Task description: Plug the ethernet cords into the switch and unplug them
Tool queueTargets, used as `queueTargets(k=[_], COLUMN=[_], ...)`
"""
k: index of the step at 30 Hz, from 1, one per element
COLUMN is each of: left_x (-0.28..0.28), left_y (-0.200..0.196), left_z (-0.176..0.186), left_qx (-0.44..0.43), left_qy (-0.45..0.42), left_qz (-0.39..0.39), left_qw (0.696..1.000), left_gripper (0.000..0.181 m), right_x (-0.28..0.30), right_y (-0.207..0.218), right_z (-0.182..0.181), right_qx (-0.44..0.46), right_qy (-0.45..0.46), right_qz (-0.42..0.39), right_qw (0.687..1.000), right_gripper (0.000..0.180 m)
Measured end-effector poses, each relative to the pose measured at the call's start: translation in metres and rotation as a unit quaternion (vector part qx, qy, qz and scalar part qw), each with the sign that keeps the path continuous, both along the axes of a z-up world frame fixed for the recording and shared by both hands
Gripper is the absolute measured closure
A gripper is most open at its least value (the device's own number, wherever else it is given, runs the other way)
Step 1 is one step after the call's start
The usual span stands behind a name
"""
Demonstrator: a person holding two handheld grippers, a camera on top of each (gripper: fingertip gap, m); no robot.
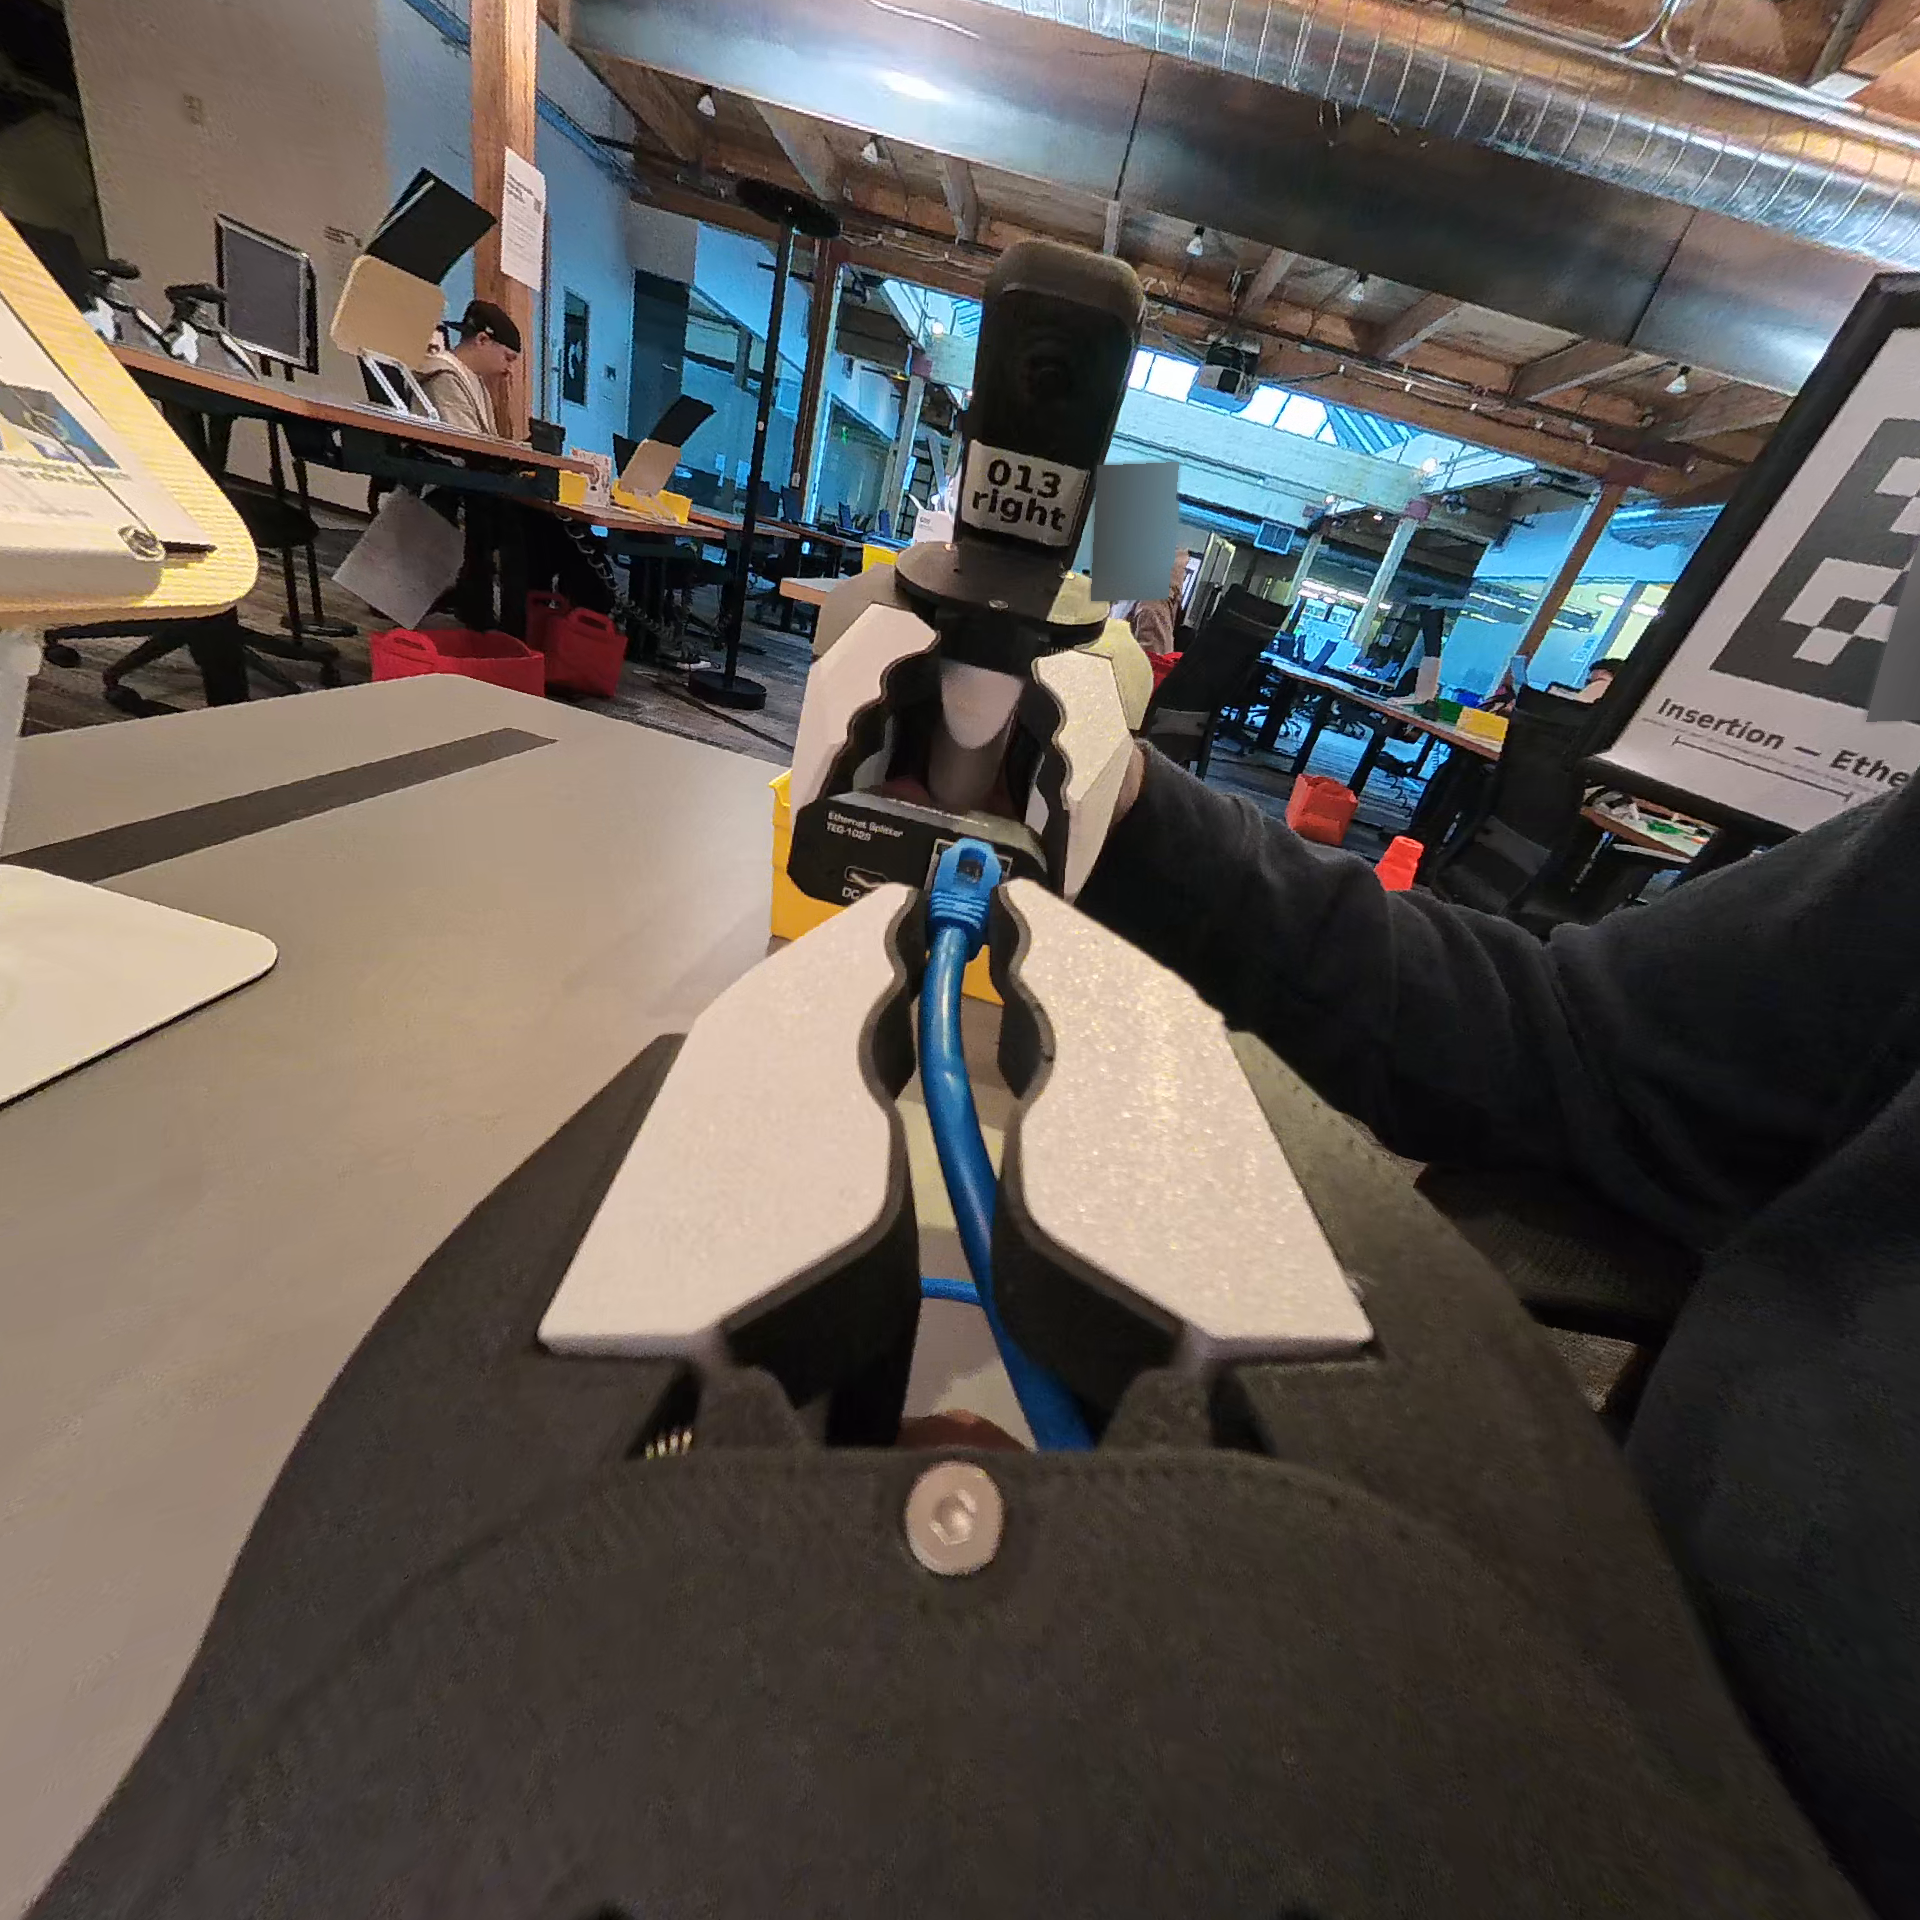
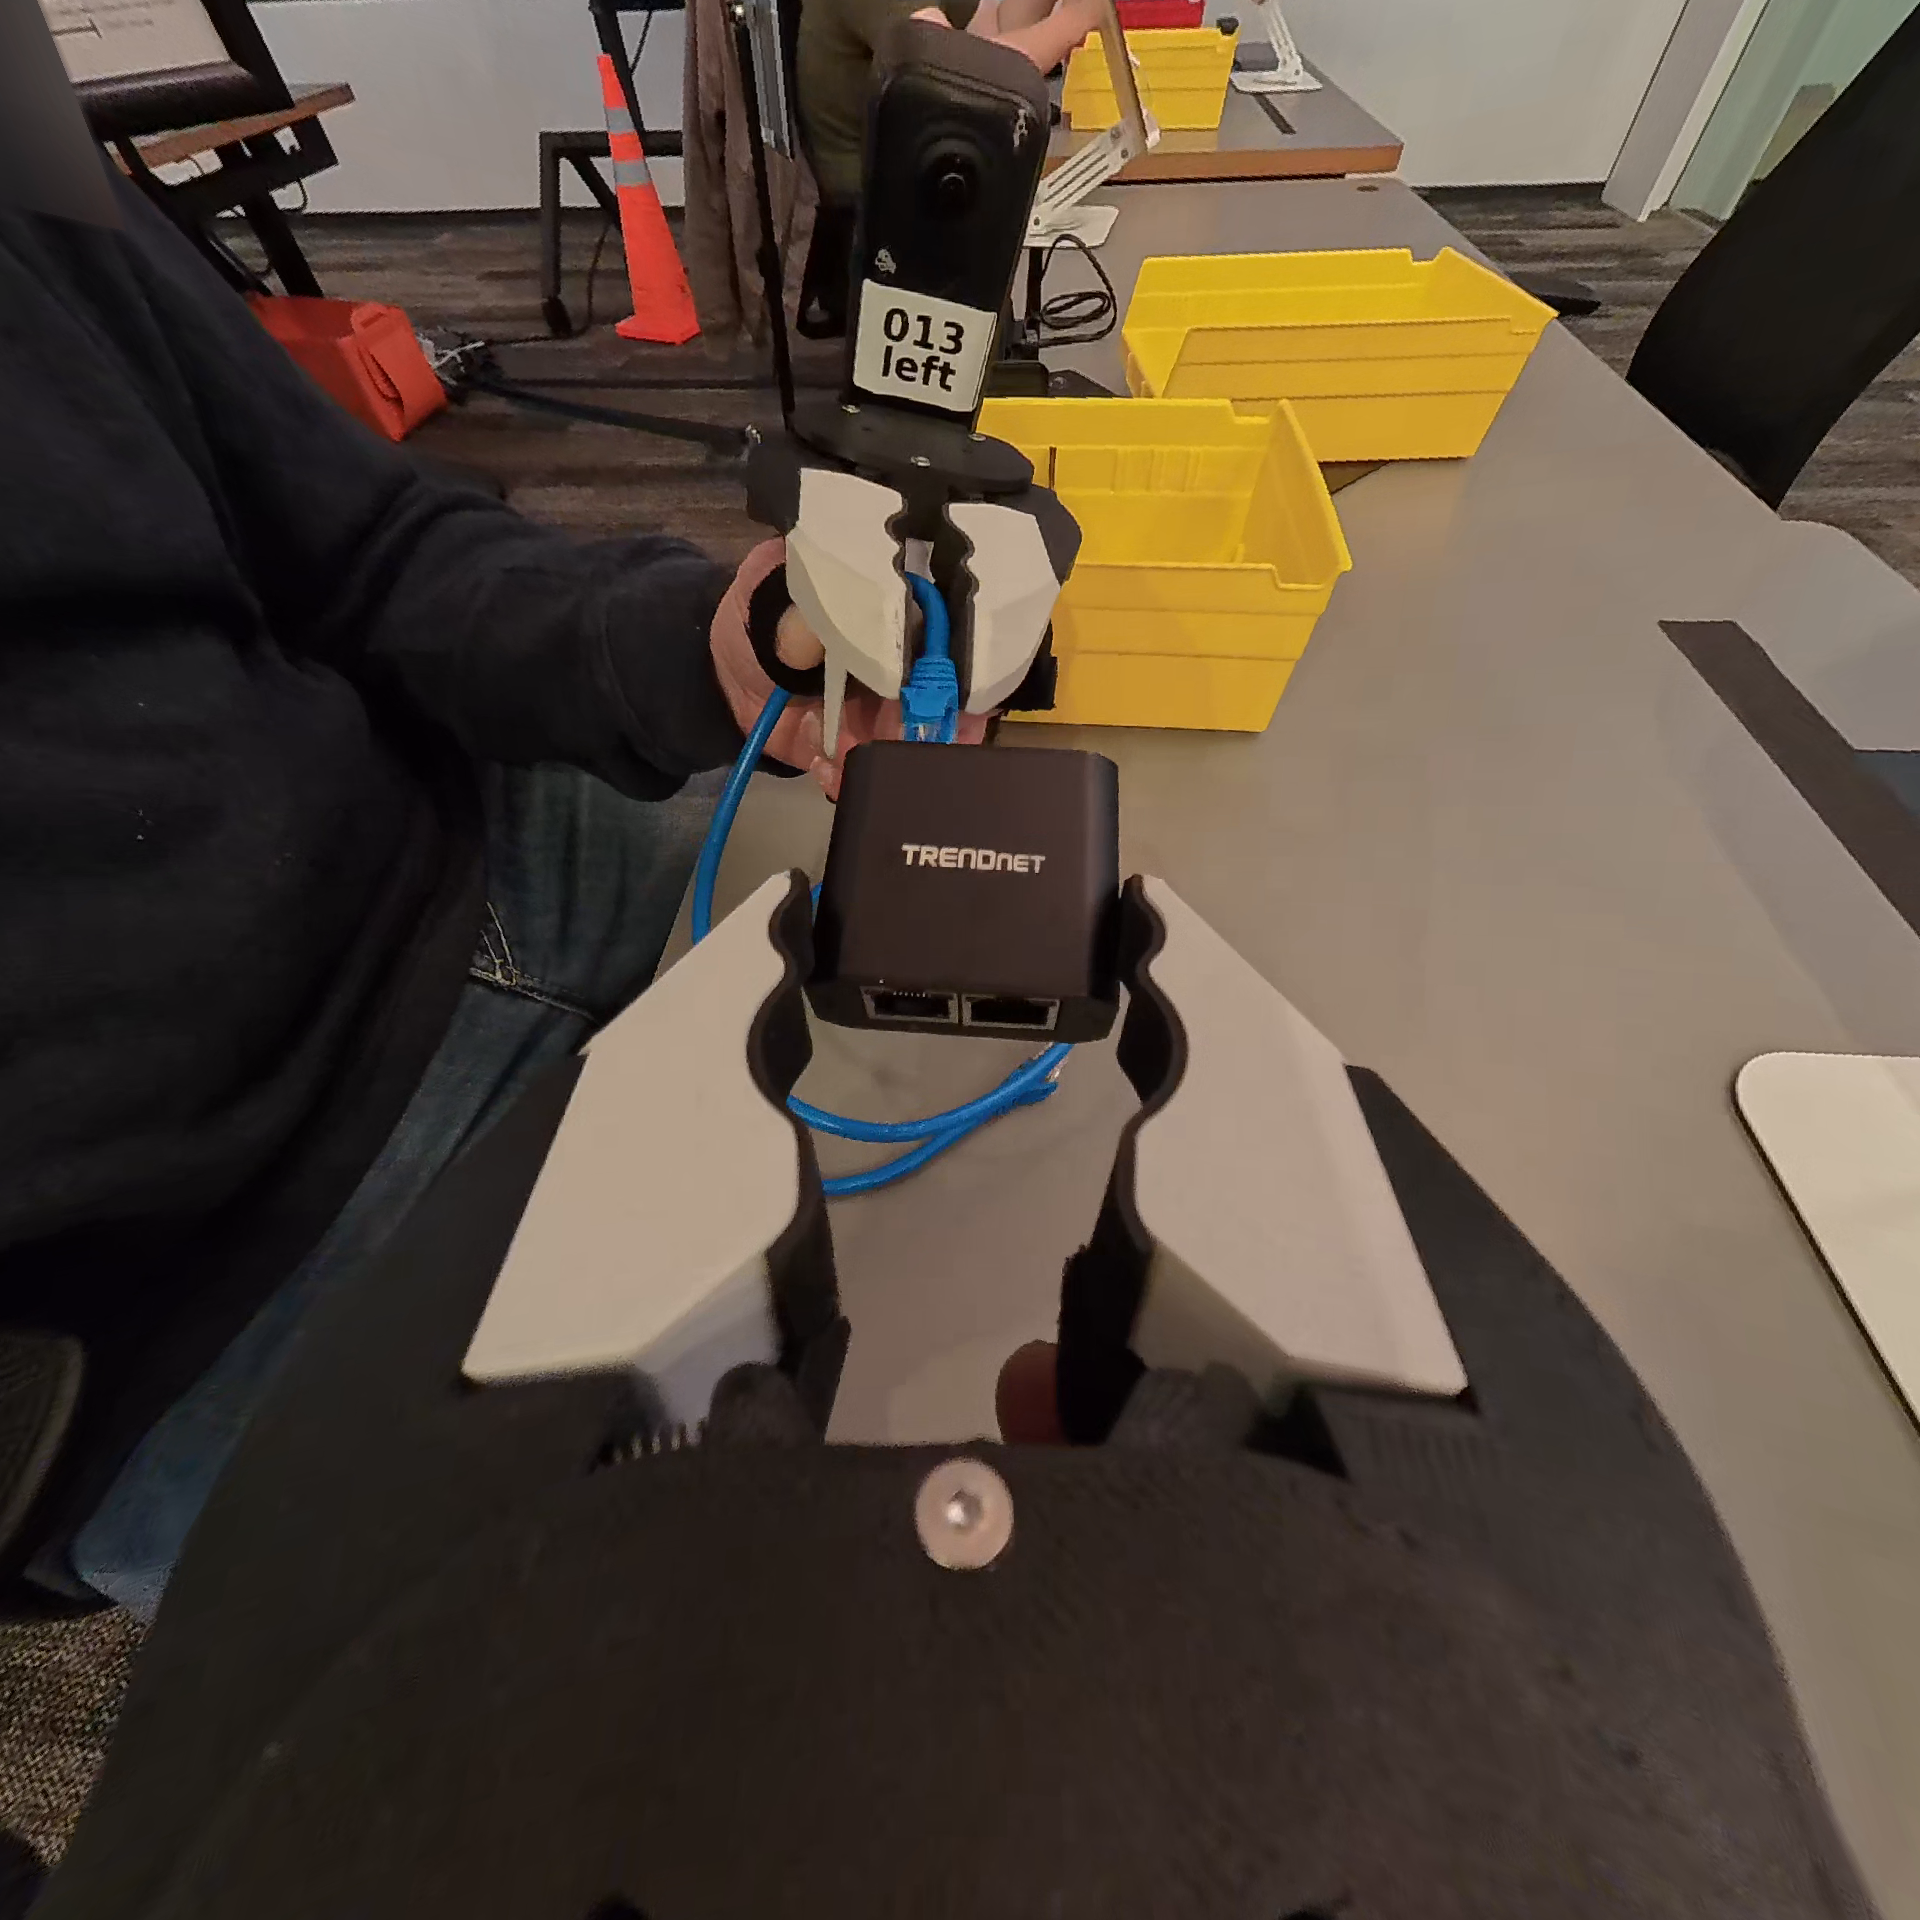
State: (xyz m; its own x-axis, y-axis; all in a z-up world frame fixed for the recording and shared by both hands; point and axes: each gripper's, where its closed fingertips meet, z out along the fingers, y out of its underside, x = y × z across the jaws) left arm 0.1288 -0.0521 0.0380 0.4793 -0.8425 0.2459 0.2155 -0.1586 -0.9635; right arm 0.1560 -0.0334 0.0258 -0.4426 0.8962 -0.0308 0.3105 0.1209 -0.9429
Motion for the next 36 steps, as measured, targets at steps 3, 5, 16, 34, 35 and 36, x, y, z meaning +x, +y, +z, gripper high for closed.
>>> queueTargets(k=[3,5,16,34,35,36], left_x=[0.0,0.0002,0.0022,0.002,0.0021,0.0019], left_y=[-0.0019,-0.0029,-0.0022,0.0014,0.002,0.0023], left_z=[-0.0016,-0.0031,-0.0091,-0.0067,-0.0071,-0.0073], left_qx=[-0.002,-0.004,-0.007,0.007,0.008,0.008], left_qy=[-0.001,0.003,0.007,0.012,0.016,0.016], left_qz=[-0.006,-0.009,-0.002,0.03,0.034,0.036], left_qw=[1.0,1.0,1.0,0.999,0.999,0.999], left_gripper=[0.169,0.169,0.169,0.169,0.169,0.169], right_x=[-0.0004,-0.0005,-0.0032,-0.0057,-0.0067,-0.0068], right_y=[-0.0018,-0.0027,-0.0008,0.0022,0.0029,0.003], right_z=[0.0008,0.0004,-0.0012,-0.0032,-0.0037,-0.0046], right_qx=[-0.002,-0.002,-0.006,-0.014,-0.015,-0.016], right_qy=[0.004,0.004,0.005,0.01,0.008,0.004], right_qz=[0.003,0.005,0.003,-0.012,-0.015,-0.016], right_qw=[1.0,1.0,1.0,1.0,1.0,1.0], right_gripper=[0.122,0.122,0.124,0.125,0.126,0.125])
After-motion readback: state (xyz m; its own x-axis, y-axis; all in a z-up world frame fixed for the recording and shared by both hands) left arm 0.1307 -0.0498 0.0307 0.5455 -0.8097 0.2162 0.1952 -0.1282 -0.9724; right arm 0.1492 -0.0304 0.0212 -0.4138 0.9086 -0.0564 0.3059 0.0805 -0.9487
